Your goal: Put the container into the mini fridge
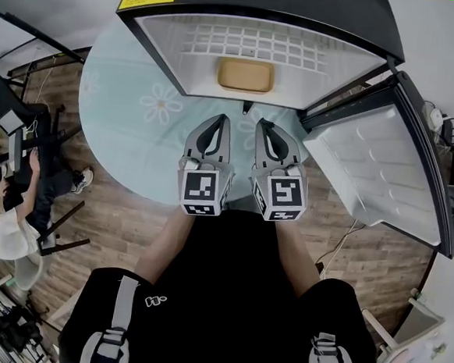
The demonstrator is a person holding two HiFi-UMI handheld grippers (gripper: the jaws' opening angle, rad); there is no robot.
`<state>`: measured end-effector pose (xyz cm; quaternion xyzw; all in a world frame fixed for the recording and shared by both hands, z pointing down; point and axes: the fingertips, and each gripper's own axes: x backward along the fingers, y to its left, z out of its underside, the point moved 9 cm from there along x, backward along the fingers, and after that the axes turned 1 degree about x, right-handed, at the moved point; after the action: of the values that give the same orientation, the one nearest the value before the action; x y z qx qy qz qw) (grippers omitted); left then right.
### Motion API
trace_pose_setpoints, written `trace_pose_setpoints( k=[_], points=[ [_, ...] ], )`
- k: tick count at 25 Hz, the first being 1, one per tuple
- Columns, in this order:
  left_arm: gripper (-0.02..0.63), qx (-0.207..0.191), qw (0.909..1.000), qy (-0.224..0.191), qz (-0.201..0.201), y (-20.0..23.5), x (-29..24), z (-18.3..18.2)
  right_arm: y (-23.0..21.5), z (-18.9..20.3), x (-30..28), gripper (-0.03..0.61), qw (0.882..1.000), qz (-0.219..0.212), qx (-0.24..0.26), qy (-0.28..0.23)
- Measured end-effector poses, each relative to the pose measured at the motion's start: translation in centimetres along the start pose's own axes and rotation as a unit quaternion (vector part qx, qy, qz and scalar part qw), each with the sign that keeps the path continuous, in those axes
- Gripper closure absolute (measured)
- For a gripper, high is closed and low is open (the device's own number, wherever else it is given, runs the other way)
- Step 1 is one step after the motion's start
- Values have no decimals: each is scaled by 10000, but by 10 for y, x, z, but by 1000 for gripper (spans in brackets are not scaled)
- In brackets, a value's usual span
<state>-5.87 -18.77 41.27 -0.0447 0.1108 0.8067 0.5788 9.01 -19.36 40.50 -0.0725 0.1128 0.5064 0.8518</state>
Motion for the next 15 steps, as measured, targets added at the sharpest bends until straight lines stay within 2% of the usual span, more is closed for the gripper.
trace_pose_setpoints(
  k=[15],
  points=[
    [600,56,10000,13,4,1,4,0,-5,-4,0,575,10000,-5,51,-31]
  ],
)
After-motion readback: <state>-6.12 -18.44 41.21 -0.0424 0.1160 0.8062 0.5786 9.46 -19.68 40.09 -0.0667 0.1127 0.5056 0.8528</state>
